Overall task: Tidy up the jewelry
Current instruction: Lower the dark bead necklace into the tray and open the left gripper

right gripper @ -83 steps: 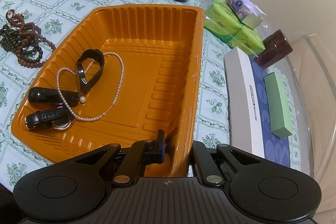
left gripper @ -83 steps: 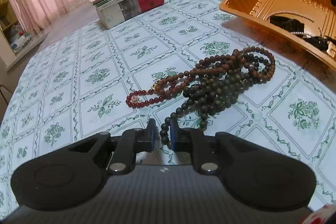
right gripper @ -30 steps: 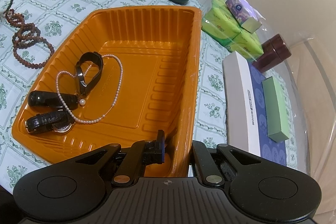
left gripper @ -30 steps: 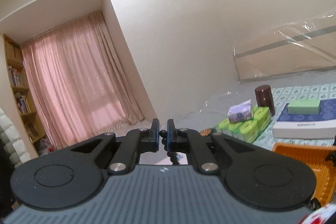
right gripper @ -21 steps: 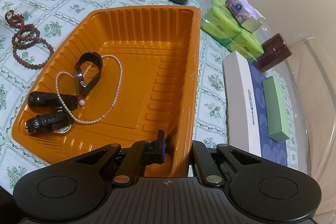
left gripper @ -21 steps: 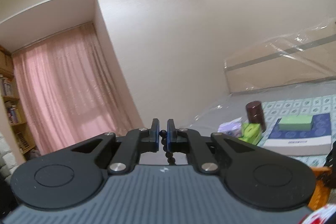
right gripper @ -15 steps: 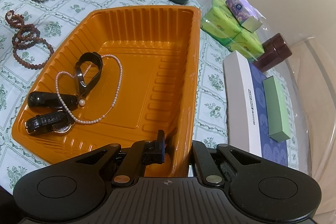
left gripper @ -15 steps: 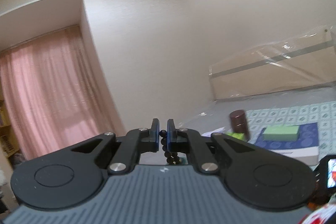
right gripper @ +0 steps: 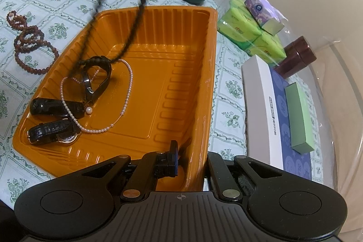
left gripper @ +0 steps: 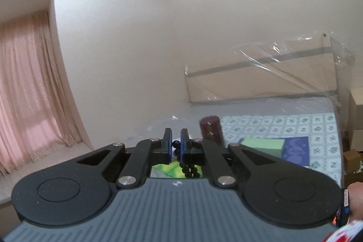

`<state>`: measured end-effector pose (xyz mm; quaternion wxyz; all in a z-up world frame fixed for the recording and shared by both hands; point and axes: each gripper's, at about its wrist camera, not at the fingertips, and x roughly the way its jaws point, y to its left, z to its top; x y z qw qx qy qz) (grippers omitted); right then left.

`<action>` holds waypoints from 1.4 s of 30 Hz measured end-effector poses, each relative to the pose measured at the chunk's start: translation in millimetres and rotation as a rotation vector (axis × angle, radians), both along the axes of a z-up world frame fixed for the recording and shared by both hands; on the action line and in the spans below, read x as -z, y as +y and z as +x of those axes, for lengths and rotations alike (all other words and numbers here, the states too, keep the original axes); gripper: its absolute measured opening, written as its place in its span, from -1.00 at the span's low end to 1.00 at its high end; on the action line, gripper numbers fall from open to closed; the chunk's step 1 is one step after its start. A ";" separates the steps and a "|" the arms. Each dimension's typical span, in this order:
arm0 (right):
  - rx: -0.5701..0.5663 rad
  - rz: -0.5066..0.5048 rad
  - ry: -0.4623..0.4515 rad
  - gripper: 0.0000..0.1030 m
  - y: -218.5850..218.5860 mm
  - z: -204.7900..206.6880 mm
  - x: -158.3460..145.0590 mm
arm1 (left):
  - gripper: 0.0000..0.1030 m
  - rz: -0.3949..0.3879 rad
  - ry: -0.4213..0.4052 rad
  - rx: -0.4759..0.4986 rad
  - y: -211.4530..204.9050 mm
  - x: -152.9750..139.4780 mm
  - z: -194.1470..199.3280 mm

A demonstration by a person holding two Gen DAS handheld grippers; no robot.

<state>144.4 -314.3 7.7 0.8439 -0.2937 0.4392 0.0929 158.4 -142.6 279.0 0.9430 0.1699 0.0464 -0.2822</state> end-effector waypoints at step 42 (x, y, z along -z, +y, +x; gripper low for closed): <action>-0.003 0.012 0.012 -0.88 -5.8 2.5 5.3 | -0.88 0.173 0.479 0.063 -47.4 161.1 49.7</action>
